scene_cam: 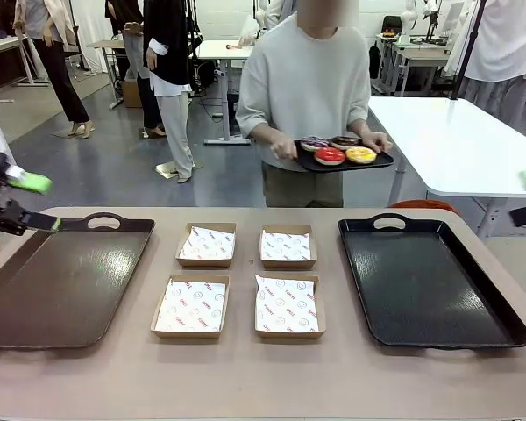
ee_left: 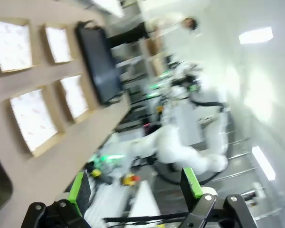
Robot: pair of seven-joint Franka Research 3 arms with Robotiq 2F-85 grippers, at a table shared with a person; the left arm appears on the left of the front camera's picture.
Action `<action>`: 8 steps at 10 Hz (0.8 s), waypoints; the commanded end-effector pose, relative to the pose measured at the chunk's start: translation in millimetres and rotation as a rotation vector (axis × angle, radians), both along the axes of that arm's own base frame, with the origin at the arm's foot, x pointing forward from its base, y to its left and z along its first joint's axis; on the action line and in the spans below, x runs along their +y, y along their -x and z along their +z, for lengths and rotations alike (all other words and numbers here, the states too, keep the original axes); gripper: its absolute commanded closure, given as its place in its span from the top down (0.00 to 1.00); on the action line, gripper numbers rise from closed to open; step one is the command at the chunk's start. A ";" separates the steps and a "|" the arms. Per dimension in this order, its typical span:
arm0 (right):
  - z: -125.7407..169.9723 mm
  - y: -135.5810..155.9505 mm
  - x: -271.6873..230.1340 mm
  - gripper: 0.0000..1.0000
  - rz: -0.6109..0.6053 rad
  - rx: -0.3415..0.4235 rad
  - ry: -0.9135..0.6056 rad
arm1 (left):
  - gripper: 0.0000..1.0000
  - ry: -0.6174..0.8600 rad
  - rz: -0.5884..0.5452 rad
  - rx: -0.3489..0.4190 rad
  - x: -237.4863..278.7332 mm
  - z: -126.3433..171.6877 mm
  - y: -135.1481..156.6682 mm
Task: Individually package the donuts and arrange them on the tray.
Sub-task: Pick up one Paper togo box.
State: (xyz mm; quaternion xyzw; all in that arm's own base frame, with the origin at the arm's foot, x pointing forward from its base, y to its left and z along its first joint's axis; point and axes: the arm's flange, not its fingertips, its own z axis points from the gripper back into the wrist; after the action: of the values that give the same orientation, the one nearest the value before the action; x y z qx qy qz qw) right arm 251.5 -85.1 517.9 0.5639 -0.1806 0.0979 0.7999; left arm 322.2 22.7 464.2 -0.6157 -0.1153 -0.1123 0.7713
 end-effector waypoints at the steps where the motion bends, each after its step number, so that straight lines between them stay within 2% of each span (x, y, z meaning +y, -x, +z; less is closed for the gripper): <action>1: -70.0 40.3 9.1 1.00 -0.037 0.103 -0.414 | 1.00 0.222 0.080 0.152 25.1 -21.8 -6.6; 4: -96.9 52.1 -15.1 1.00 0.010 0.174 -0.407 | 1.00 0.191 0.151 0.244 64.1 -40.6 0.6; 6: -120.1 60.1 -32.0 1.00 -0.033 0.259 -0.315 | 1.00 0.139 0.179 0.286 80.7 -54.3 1.2; 8: -135.9 64.3 -41.6 1.00 -0.070 0.313 -0.242 | 1.00 0.088 0.191 0.319 88.2 -67.8 0.3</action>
State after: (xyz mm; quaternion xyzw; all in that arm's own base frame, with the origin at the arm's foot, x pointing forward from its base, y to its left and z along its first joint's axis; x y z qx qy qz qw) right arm 211.7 -170.7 391.4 0.6838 -0.0798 -0.0387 0.7242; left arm 319.6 109.0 397.2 -0.6618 -0.0660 0.0608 0.7443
